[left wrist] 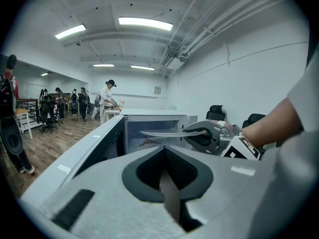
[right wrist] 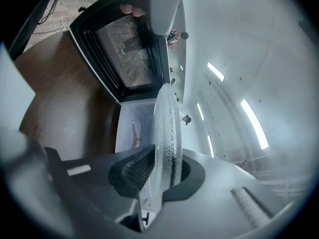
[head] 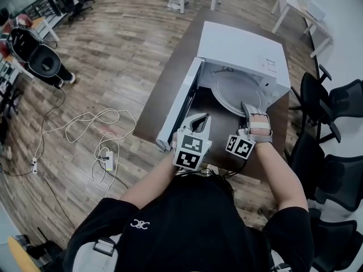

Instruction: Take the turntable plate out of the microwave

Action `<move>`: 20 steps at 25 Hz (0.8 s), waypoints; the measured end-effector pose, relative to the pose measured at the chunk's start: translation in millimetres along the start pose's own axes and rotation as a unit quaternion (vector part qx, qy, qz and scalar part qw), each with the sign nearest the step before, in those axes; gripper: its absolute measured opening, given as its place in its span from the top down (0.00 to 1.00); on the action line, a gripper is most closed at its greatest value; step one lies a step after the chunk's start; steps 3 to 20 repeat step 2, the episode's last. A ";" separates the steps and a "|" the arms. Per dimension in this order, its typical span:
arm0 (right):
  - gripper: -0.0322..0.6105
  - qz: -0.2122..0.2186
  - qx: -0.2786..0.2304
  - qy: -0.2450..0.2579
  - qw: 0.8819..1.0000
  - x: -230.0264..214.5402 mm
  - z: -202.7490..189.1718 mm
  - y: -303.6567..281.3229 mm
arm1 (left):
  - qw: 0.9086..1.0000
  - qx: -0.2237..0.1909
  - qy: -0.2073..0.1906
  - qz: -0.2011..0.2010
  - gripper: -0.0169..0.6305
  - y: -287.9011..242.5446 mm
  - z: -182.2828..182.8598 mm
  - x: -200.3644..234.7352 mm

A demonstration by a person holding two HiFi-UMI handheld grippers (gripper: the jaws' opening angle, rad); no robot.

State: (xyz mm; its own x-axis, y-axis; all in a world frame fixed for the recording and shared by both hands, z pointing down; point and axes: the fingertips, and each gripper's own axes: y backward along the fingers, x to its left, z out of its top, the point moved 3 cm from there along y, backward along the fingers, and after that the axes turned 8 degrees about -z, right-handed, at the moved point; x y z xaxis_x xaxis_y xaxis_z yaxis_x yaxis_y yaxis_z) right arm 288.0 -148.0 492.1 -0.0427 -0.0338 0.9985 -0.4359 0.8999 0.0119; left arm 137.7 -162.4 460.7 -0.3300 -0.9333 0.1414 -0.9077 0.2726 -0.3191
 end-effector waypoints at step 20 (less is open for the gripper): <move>0.88 0.001 0.000 0.001 1.000 -0.7 1.5 -0.1 | 1.000 0.001 0.001 0.001 0.96 1.1 -0.4 1.9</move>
